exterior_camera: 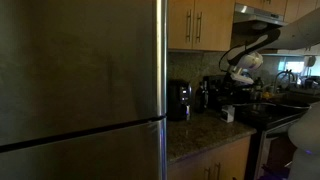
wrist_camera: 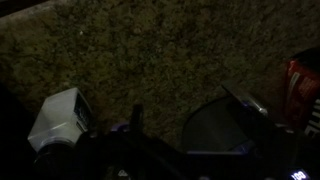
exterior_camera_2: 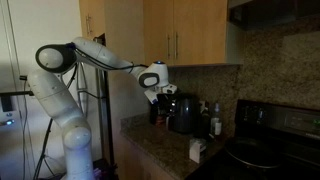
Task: Open the door on the right of the kitchen cabinet
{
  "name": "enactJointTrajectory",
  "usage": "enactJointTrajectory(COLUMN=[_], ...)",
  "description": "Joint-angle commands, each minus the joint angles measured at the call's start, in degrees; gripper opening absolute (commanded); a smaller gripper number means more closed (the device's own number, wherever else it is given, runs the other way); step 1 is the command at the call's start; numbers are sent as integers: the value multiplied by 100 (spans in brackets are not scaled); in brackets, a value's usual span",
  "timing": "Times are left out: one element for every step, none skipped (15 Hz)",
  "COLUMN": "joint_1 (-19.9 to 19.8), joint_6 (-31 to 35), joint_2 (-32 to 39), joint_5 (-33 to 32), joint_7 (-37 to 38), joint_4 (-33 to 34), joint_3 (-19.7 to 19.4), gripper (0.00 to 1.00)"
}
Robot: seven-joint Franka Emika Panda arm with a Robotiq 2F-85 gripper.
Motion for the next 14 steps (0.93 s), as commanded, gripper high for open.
enactJointTrajectory(joint_1=[-116,-116,-116,-116,-116,-116,-116,-110,-56,4,66,134,223,334], joint_6=[-17,-17,-17,-17,-17,-17,-17,811,1281,1708,2147,2534,2896,3204], joint_2=[10,9,10,10,10,10,10,-22,40,149,203,273,345,413], joint_5=[48,48,48,48,48,48,48,134,212,236,271,284,317,364], joint_7=[-37,-37,-37,-37,-37,-37,-37,-32,-209,-381,-541,-747,-984,-1264], joint_4=[10,10,10,10,10,9,10,-199,-232,-203,-233,-232,-230,-219], joint_3=[106,106,106,106,106,106,106,148,124,96,71,40,-10,-72], gripper=[100,100,100,100,100,100,100,100,100,100,100,100,100,100])
